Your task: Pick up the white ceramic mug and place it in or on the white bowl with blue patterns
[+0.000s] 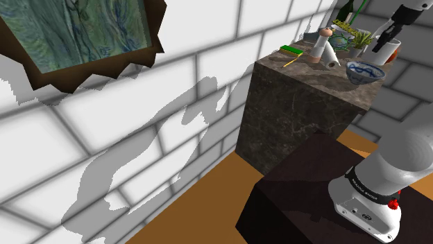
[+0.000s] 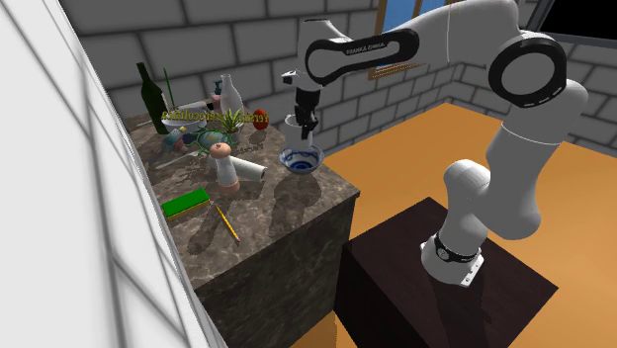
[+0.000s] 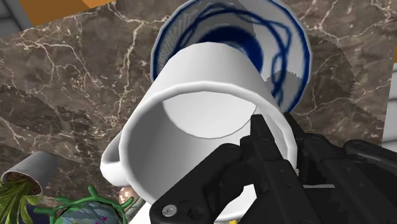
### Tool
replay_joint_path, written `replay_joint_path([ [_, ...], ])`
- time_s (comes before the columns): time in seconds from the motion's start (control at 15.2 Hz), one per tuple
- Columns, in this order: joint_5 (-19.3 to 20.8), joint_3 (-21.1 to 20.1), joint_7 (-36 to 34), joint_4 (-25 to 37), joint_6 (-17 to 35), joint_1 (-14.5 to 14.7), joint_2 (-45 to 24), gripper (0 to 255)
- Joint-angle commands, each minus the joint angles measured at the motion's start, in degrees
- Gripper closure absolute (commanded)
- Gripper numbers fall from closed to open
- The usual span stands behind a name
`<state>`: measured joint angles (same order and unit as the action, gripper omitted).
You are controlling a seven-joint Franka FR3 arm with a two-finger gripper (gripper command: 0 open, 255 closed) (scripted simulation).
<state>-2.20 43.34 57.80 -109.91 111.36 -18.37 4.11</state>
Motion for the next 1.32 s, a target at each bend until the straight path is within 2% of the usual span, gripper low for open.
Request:
replay_joint_path([
  [0.0,-0.2,0.1,0.4,-1.4,1.6,-0.1,-0.2,255],
  [0.26,-0.9,0.4,1.1,-4.2,4.9,-0.1,-1.0,255],
  [0.79,-0.9,0.4,1.1,-4.2,4.9,-0.1,-1.0,255],
  [0.86,-0.9,0.4,1.1,-4.2,4.9,-0.1,-1.0,0],
  [1.19,-0.9,0.4,1.1,-4.2,4.9,-0.1,-1.0,0],
  [1.25,-0.3,0.3,0.6,-2.9,3.1,-0.1,-0.3,0],
])
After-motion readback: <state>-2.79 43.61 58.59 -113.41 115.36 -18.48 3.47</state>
